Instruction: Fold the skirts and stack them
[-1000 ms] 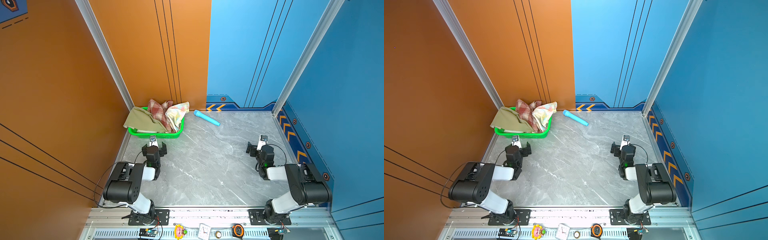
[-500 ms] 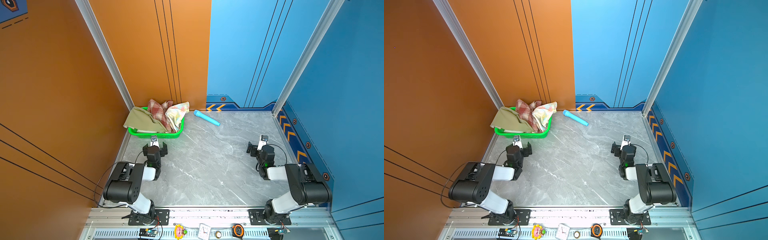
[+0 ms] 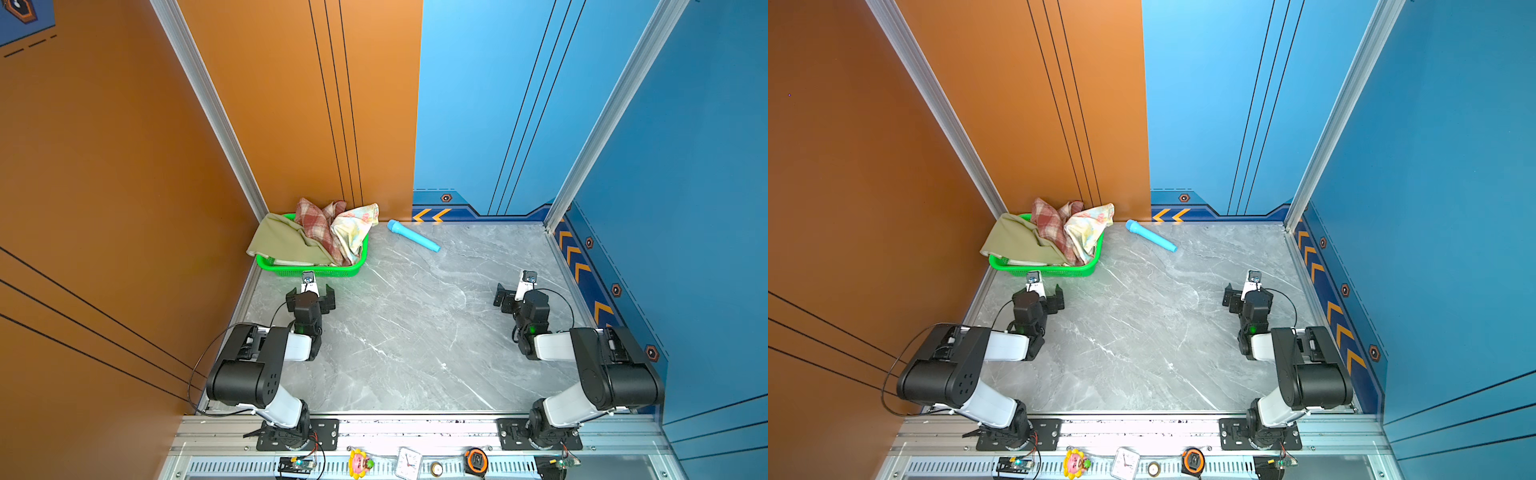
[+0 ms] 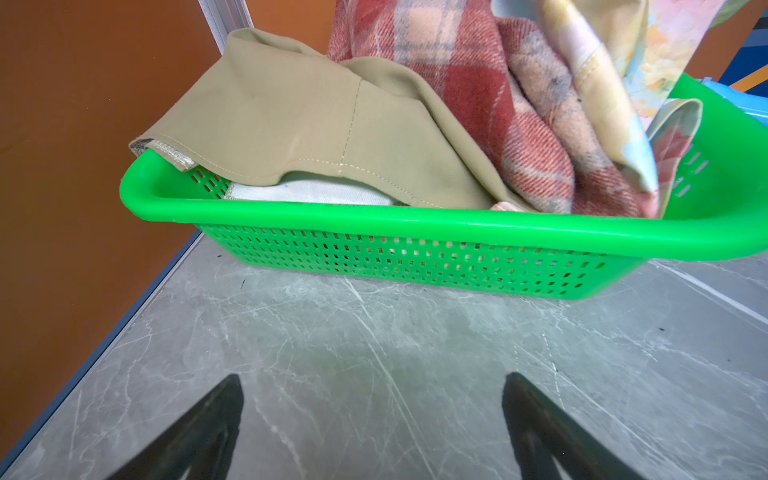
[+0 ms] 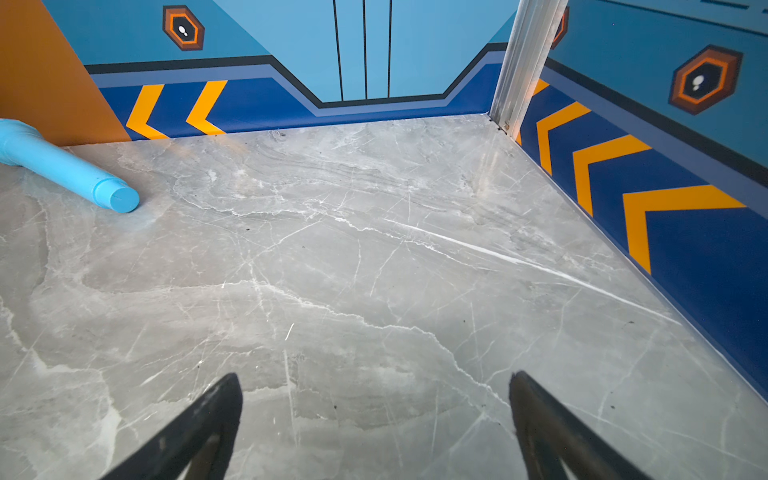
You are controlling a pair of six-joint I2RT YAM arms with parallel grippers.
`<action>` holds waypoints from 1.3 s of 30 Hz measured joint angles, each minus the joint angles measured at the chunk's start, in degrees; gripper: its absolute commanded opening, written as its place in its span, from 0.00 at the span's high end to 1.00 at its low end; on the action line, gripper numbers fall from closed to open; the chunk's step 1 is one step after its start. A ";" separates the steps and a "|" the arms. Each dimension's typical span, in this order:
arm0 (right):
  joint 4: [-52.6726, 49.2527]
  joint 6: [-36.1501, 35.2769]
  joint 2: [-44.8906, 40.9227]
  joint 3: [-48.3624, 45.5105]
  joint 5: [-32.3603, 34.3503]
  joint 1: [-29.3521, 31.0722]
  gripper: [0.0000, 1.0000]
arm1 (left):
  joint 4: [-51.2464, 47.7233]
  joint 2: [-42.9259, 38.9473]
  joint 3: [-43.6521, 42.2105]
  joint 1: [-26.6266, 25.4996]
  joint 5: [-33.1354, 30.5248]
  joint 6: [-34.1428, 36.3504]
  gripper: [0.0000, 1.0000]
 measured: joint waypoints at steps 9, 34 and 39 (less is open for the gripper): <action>1.07 0.04 -0.13 -0.61 2.95 0.90 0.00 | 0.02 0.00 0.00 0.04 0.28 0.00 0.02; -46.31 7.41 -16.24 26.45 12.92 17.38 0.00 | -64.24 -4.52 57.68 -12.20 -11.10 -8.15 0.12; -55.71 7.65 -10.36 35.58 10.54 22.01 0.00 | -78.66 10.05 77.44 -11.06 -6.36 -10.84 0.21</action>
